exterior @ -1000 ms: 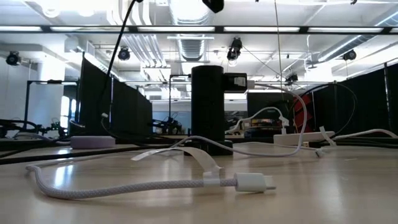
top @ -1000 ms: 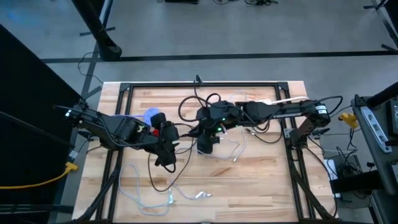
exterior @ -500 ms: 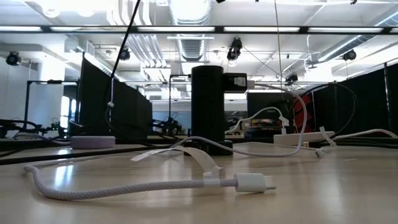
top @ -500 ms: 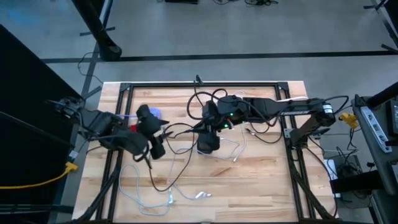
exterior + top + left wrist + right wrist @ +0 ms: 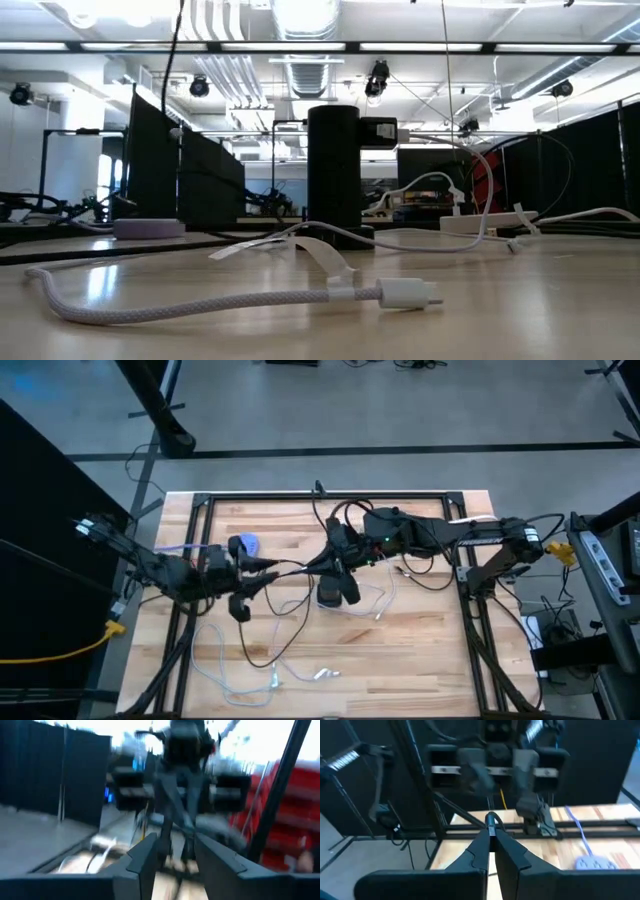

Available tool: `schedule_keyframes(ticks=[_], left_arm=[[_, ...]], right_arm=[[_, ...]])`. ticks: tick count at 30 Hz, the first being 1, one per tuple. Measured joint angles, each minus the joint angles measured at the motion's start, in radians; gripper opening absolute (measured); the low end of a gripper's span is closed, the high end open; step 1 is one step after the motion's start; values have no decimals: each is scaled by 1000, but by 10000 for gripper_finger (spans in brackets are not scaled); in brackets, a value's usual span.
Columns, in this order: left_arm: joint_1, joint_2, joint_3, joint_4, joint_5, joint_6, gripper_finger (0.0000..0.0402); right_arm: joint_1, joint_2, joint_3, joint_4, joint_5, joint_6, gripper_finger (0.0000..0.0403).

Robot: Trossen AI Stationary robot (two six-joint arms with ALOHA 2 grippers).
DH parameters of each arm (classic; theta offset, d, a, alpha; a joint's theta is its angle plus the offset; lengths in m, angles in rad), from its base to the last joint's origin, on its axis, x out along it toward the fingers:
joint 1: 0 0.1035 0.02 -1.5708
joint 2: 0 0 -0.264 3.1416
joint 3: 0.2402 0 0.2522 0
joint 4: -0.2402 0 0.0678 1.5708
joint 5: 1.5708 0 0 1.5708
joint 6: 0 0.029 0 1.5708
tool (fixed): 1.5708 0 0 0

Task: Insert USB
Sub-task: Insert the black charger cable into the violet outlet extension

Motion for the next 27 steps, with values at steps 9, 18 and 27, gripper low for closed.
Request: schedule_keyframes(ticks=[9,18,27], left_arm=[[12,41,-114,243,34,39,174],[13,99,27,68,70,121,259],[18,83,74,-80,-9,112,276]], right_arm=[[2,12,0,64,0,-10,3],[21,45,1,80,-38,19,3],[29,54,-1,104,-100,7,3]])
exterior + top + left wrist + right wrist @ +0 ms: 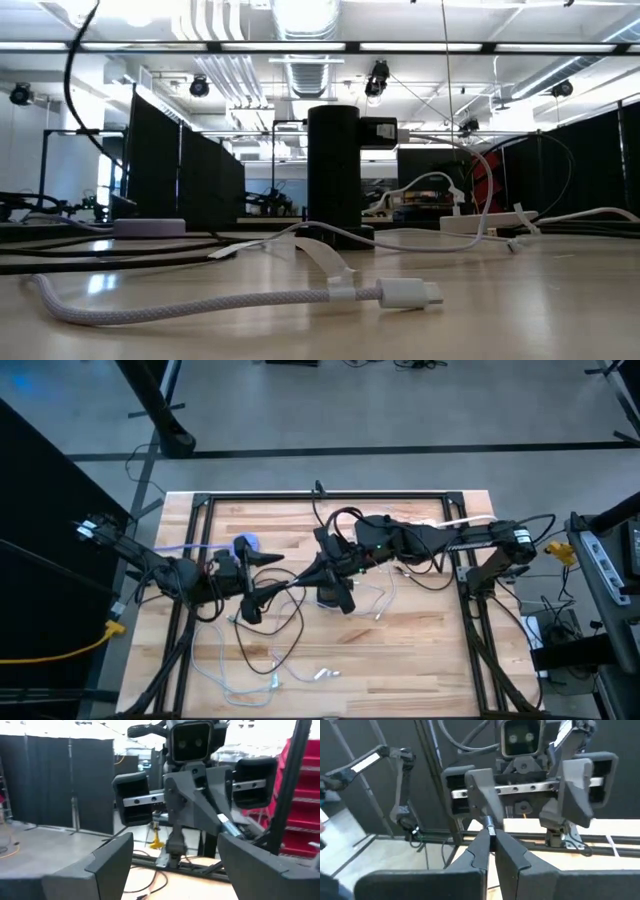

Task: Insert USB
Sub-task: Insert the black charger cable into the violet outlet extension

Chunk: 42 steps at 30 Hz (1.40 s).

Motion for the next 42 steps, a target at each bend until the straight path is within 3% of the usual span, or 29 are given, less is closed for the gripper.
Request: schedule_keyframes(ticks=[3,7,11,14,20,31,42], left_arm=[[1,-4,0,0,-8,-1,276],[1,-6,13,0,-5,-3,276],[2,-7,26,4,115,-11,276],[1,7,27,-9,141,-39,276],[9,27,27,-23,123,-63,276],[9,28,27,24,87,-27,276],[10,26,27,56,87,24,276]], right_arm=[[4,-3,0,-49,-54,0,2],[3,-3,0,-161,-43,13,2],[2,-4,0,-164,105,-9,2],[3,-4,0,-136,191,-38,2],[14,-9,0,-13,173,-93,2],[17,-10,0,0,159,-128,2],[24,-11,0,41,210,-156,2]])
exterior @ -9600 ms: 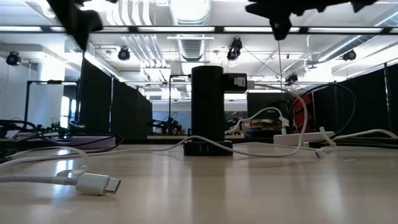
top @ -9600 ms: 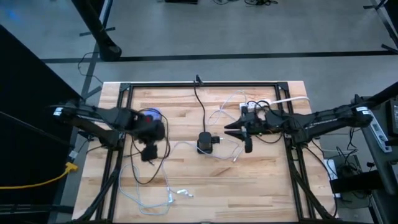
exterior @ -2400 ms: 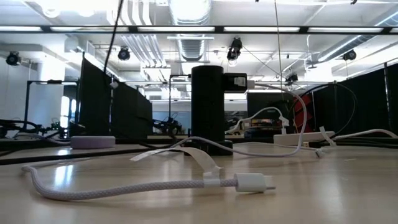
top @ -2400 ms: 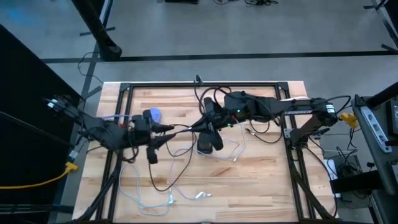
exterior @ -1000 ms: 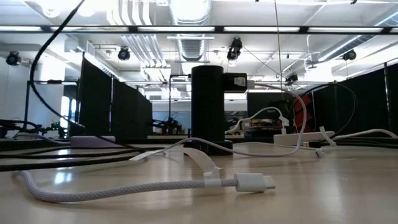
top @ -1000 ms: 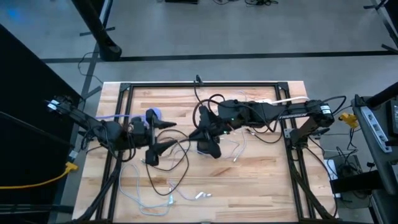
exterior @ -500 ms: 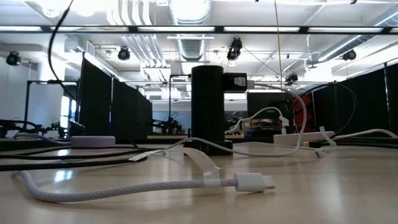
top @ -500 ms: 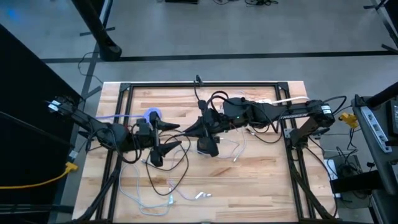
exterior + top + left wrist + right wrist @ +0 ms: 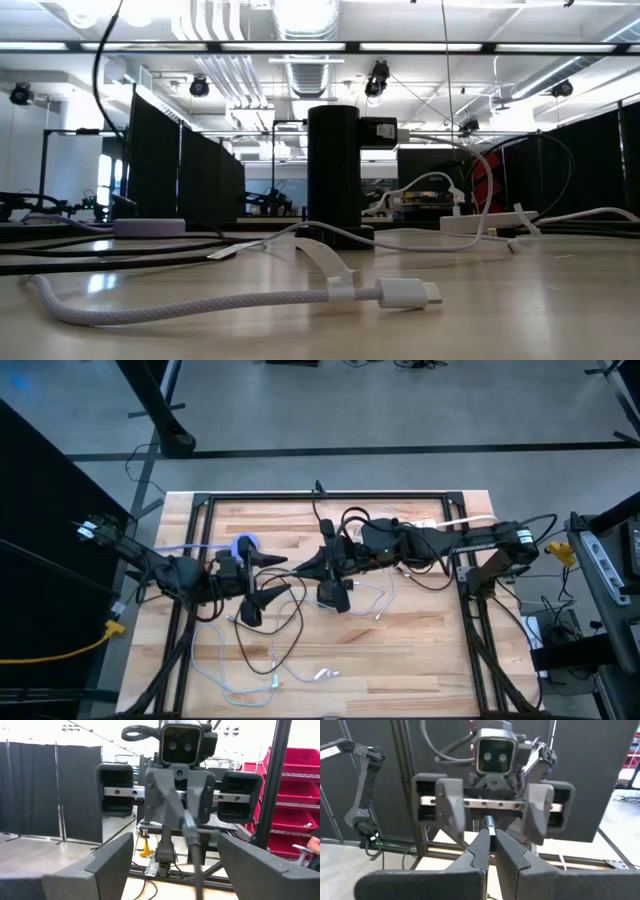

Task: Insert USB
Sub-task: Insert the black charger cable into the violet outlet extension

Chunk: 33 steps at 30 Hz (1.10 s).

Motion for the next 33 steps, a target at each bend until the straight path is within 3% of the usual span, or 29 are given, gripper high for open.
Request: schedule_keyframes(ticks=[28,33], left_arm=[[-2,-1,0,22,0,7,272],[-2,-1,0,22,2,19,207]], right_arm=[[-1,-26,1,-50,26,11,2],[-1,-26,1,-39,18,11,2]])
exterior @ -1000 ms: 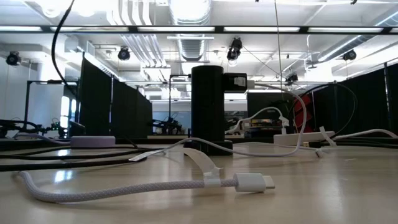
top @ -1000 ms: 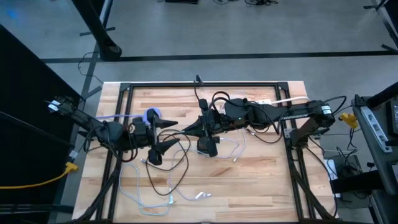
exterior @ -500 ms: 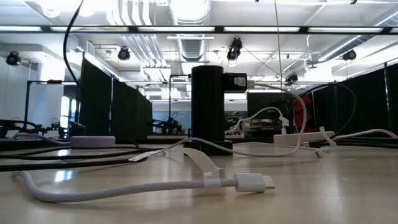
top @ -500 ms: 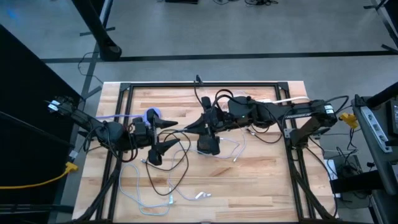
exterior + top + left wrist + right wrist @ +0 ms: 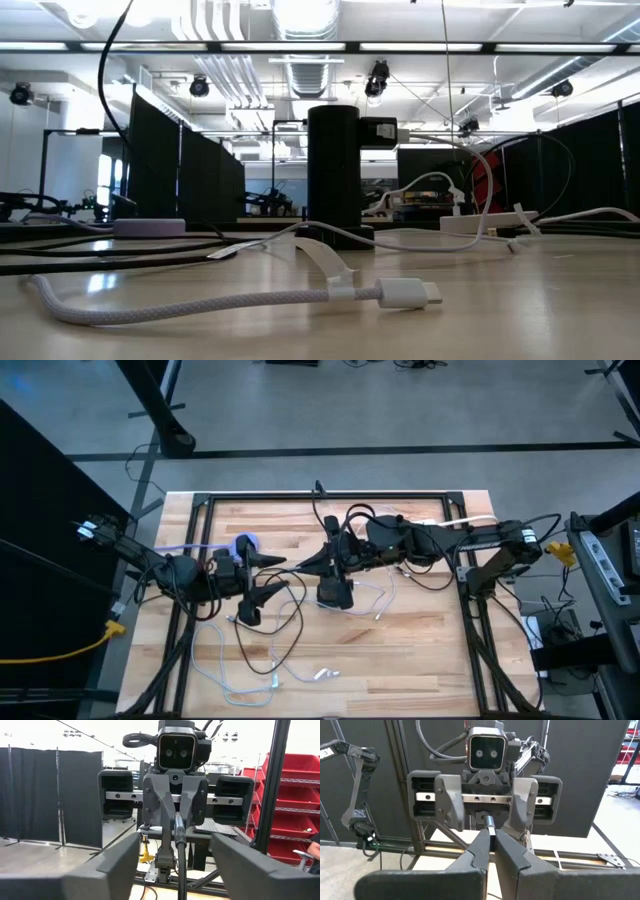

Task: Insert USB
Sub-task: Insert the black charger cable into the violet outlet extension

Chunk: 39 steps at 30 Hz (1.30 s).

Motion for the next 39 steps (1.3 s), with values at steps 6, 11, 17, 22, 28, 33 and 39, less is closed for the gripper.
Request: schedule_keyframes(ticks=[6,11,17,22,28,33,39], left_arm=[[0,0,0,0,17,9,86],[0,0,0,0,17,9,33],[0,1,0,-4,17,9,31],[0,1,0,-5,17,7,30],[0,1,0,-9,19,3,29],[0,0,0,-28,19,-22,30],[1,0,0,-32,42,-24,42]], right_arm=[[0,0,0,0,0,0,2],[0,5,0,1,-1,0,2],[0,24,0,3,-4,12,2],[0,28,0,-4,-3,9,2],[0,26,0,1,-2,8,2],[0,23,0,-1,-2,7,2],[0,17,0,10,-3,1,2]])
